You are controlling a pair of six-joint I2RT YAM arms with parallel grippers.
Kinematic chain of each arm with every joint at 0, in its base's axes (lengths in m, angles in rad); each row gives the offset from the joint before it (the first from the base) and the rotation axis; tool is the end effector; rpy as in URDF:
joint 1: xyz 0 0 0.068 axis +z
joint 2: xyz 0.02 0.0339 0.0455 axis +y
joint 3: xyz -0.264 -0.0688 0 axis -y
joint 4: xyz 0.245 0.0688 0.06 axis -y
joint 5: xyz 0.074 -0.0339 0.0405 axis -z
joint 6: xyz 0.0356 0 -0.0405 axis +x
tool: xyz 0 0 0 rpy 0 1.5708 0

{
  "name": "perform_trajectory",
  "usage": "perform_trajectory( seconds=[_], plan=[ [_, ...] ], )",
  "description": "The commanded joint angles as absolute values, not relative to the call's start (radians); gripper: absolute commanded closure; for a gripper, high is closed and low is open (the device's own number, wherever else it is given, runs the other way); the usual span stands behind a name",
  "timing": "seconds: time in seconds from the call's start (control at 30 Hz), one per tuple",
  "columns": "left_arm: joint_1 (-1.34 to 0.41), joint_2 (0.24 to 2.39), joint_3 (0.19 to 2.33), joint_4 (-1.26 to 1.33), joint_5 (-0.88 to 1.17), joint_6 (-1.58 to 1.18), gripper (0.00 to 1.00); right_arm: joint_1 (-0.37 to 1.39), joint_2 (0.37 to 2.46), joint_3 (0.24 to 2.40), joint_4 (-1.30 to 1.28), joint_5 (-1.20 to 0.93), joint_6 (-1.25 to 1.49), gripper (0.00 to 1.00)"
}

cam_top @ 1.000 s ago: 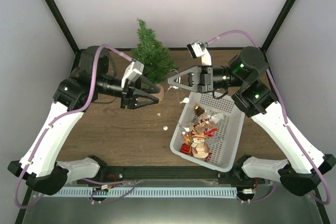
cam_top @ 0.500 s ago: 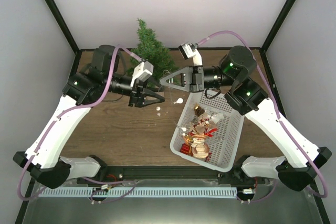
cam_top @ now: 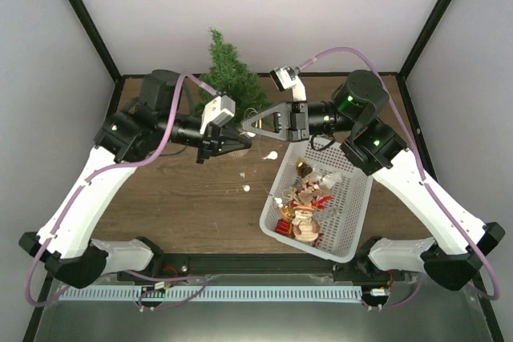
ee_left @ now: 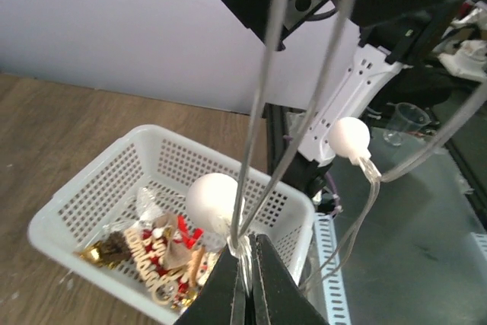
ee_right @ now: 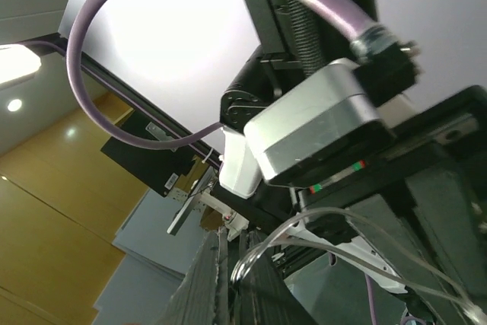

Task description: Decorate the small christmas tree

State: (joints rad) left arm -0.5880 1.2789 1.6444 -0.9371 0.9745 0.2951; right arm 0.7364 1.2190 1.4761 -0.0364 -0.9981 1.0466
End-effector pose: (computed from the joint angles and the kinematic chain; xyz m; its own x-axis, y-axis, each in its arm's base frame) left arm 0.1754 -0.1523 0.4591 -0.1717 0.3107 -0.9349 0.9829 -0.0095 -0.1837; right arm 0.1590 0.1845 0.5021 -0.7599 -0.0557 -0.6477 -0.6267 -0.2020 0.7526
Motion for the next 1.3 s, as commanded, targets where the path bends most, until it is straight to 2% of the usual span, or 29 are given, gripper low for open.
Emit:
perform_trajectory(
  seconds=[0.0, 0.23, 0.6, 0.9, 1.0, 1.13, 1.27],
  plan=[
    [-0.592, 1.189, 1.688, -1.026, 0.814, 0.4, 1.0, 0.747, 1.192, 1.491, -0.07, -0.986, 0.996, 0.99],
    [-0.556, 1.107, 1.751, -1.096, 0.606, 0.479, 1.0, 0.746, 1.144, 1.412, -0.073, -1.003, 0.963, 0.99],
    [-0.548, 1.118, 1.979, -1.062, 0.369, 0.563, 1.0, 0.764, 1.135, 1.242, 0.159, -1.071, 1.05, 0.99],
    [-0.547, 1.022, 2.057, -0.845, 0.26, 0.621, 1.0, 0.85, 1.125, 1.282, -0.033, -0.925, 0.896, 0.99],
    [-0.547, 0.996, 2.07, -0.796, 0.22, 0.631, 1.0, 0.85, 1.108, 1.3, -0.159, -0.837, 0.803, 0.89],
    [-0.547, 0.995, 2.124, -0.813, 0.181, 0.66, 1.0, 0.851, 1.076, 1.312, -0.38, -0.659, 0.649, 0.6],
    [-0.546, 1.001, 2.174, -0.834, 0.142, 0.686, 1.0, 0.851, 1.011, 1.247, -0.485, -0.523, 0.567, 0.49]
  ],
)
